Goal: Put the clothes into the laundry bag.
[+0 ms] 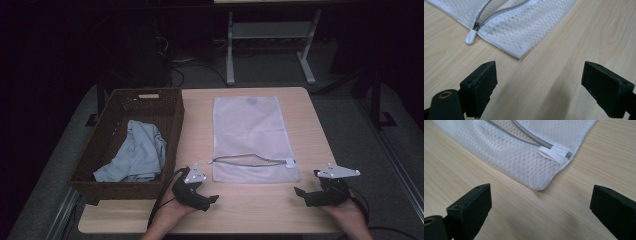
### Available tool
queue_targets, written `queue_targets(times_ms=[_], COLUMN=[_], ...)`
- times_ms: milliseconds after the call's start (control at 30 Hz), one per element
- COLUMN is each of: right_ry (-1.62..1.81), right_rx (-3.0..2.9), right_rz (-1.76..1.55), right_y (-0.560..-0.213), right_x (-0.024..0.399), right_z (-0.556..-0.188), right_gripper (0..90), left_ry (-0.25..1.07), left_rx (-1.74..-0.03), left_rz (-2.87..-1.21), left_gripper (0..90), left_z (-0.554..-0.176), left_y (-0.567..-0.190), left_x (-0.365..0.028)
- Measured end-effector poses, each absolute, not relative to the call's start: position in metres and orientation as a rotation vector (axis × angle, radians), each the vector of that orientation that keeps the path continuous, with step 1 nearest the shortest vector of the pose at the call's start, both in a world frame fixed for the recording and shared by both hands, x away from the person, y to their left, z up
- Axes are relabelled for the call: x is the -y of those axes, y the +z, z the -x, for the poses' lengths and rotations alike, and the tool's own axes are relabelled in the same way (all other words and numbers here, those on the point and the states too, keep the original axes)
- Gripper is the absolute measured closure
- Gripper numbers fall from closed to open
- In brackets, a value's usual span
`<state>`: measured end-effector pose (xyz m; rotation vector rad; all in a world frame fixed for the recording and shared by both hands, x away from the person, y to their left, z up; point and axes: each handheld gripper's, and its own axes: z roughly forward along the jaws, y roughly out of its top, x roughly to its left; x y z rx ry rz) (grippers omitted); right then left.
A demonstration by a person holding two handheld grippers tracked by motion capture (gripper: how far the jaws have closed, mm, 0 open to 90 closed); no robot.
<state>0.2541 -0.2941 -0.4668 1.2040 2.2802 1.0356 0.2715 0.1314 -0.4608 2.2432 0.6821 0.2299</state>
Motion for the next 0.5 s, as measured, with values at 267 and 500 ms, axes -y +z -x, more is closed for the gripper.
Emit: queue_targets(times_ms=[267, 500], right_ry=[1.033, 1.032], right_rx=[-2.270, -2.259], right_rz=[-1.185, -1.185], right_y=[-0.460, -0.452], right_x=[0.293, 0.293], right_z=[-0.256, -0.265], right_gripper=[4.7, 10.5], left_ry=[0.226, 0.214], left_rx=[-0.682, -0.689], left_rz=[-2.232, -2.227], left_gripper=[12.5, 12.7], left_z=[-0.271, -0.272], left_y=[-0.458, -0.458], left_x=[-0.132, -0.133])
